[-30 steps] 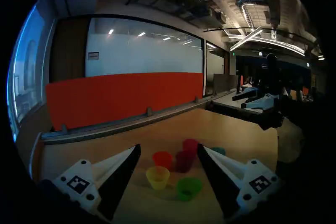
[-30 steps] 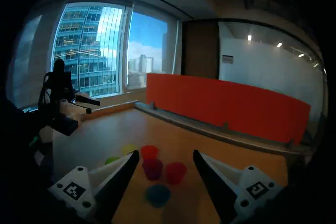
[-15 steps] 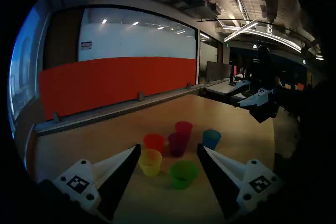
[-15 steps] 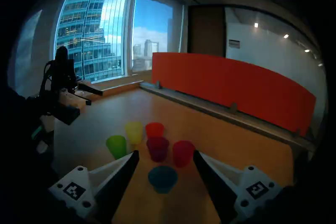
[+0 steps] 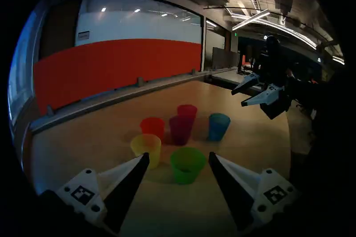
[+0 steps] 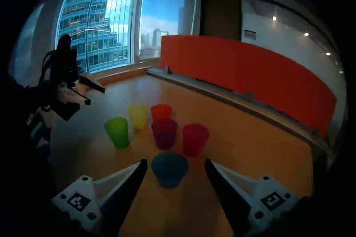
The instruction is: Pour water
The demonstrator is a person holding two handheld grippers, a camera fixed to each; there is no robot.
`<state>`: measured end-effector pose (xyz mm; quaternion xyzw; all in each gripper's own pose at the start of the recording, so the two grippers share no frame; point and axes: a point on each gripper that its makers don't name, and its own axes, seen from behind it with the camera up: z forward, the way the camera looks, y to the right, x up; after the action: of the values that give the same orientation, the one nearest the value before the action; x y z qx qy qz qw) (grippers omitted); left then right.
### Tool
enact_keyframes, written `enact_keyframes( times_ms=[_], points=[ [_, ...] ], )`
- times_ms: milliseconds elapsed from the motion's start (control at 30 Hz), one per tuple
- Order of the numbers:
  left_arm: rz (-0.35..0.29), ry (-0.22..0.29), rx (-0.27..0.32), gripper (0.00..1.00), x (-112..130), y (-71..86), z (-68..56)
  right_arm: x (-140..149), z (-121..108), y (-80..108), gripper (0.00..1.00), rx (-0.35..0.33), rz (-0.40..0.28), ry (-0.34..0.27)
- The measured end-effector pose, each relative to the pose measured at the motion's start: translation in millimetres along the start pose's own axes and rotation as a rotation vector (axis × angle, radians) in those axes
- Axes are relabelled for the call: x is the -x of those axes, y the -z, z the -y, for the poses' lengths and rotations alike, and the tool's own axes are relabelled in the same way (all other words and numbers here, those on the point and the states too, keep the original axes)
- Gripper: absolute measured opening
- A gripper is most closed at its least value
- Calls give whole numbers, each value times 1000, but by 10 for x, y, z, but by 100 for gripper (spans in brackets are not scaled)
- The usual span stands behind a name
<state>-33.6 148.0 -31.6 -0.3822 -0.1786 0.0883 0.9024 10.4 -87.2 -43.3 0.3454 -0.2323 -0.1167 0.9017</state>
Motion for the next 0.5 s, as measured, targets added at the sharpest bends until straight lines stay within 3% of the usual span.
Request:
enact_keyframes(
  times_ms=[500],
  points=[
    [121, -17, 17, 100, 517, -223, -47, 381, 39, -229, 100, -17, 68, -3]
  ],
)
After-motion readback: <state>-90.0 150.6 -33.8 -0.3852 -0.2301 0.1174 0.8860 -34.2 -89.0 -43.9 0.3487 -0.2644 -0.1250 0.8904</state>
